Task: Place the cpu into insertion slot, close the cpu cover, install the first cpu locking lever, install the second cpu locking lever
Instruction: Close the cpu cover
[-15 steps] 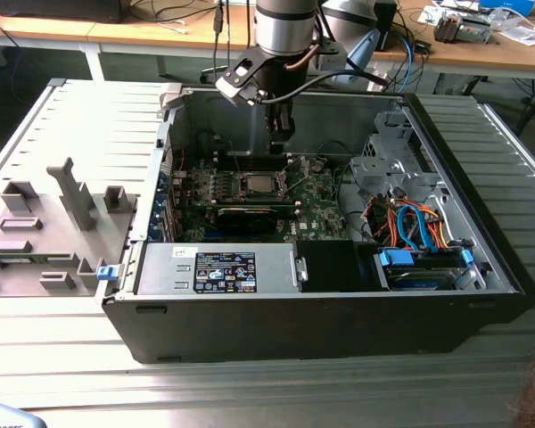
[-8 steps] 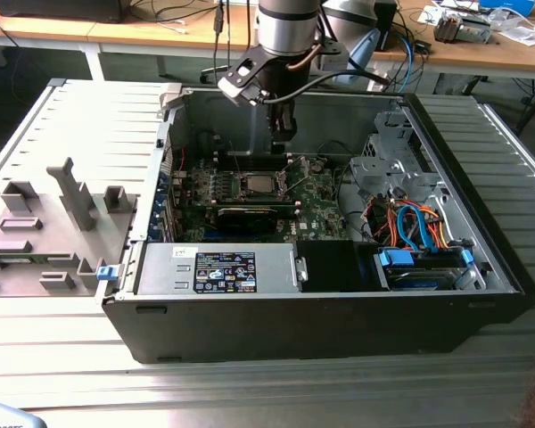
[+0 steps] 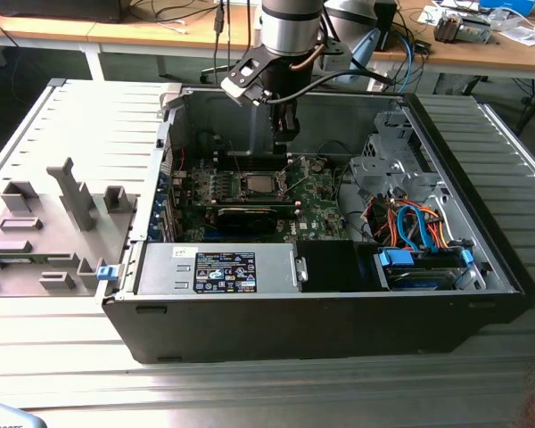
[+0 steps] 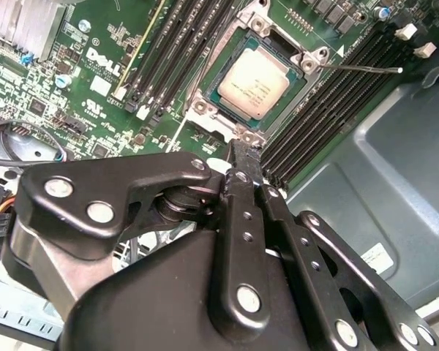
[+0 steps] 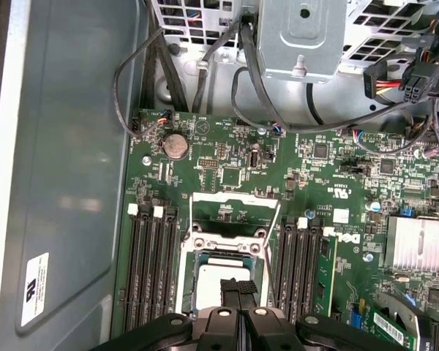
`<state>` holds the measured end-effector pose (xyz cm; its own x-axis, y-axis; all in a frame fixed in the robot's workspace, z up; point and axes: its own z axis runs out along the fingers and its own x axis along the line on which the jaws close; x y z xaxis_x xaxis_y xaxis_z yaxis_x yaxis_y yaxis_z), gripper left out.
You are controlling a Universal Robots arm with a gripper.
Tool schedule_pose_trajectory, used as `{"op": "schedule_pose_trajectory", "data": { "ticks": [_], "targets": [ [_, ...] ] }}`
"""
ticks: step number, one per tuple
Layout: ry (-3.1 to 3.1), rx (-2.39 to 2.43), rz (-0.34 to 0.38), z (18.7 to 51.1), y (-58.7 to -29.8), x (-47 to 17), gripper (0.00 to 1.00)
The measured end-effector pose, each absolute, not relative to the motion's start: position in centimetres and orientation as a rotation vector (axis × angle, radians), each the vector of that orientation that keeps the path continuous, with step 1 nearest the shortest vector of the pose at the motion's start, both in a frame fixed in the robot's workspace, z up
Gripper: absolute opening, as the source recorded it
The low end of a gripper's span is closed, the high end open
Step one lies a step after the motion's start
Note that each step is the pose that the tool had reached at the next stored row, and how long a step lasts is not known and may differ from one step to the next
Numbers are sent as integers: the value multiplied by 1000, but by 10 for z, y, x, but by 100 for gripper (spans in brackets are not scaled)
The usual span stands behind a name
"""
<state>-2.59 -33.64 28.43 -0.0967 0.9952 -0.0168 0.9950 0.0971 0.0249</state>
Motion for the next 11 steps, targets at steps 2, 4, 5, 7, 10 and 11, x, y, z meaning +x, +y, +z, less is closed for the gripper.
{"op": "schedule_pose_trajectory", "data": {
  "ticks": [2, 4, 5, 7, 10, 11],
  "targets": [
    [2305, 2091, 11, 284, -336, -25, 11],
    [2305, 2091, 11, 284, -336, -23, 11],
    [2305, 2091, 11, 284, -336, -23, 11],
    [2305, 2091, 11, 284, -336, -22, 11],
    [2305, 2091, 11, 284, -336, -20, 11],
    [2305, 2091, 11, 284, -336, -20, 11]
  ]
}}
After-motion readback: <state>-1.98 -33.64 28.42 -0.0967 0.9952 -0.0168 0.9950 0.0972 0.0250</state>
